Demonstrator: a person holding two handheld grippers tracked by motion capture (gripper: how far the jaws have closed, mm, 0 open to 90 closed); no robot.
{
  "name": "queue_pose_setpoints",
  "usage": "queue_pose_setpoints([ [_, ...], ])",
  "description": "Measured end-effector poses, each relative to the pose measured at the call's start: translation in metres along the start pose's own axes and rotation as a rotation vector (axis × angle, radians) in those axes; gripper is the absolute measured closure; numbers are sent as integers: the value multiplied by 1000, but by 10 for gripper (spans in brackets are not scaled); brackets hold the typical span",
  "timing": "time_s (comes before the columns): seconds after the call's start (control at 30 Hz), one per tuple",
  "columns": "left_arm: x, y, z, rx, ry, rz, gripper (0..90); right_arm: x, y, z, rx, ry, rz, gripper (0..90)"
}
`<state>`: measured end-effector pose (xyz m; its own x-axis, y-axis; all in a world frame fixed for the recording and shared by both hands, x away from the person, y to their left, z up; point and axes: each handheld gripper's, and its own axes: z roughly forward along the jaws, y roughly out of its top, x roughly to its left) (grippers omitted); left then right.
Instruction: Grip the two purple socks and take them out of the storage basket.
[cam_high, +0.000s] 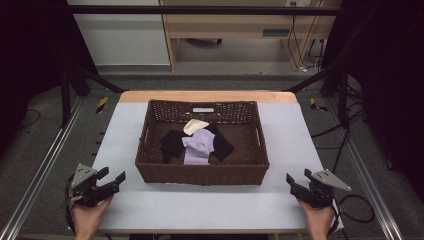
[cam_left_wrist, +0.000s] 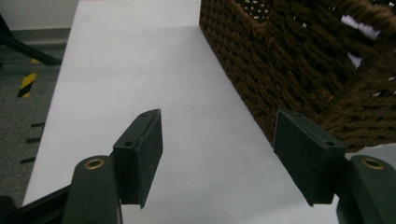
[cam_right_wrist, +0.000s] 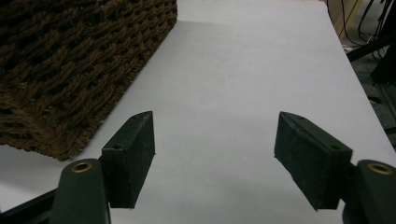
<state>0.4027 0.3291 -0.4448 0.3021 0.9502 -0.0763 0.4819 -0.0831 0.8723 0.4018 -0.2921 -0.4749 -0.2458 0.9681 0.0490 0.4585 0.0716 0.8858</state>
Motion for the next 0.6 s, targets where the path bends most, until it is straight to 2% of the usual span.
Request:
queue_pose_setpoints([
  [0.1,-2,2,-3,-25,9,-1,330,3,1,0,1,2,-16,279],
  [0.2,-1,5,-4,-24,-1,-4,334,6,1,0,1,5,-26,279],
  [0.3,2,8,-6,-42,-24,-34,340,7,0,-2,-13,0,-32,273],
  [0.47,6,17,-11,-75,-23,-64,341,7,0,-3,-20,3,-27,275],
  [0.6,6,21,-17,-96,-25,-68,342,7,0,-3,-20,7,-30,275],
])
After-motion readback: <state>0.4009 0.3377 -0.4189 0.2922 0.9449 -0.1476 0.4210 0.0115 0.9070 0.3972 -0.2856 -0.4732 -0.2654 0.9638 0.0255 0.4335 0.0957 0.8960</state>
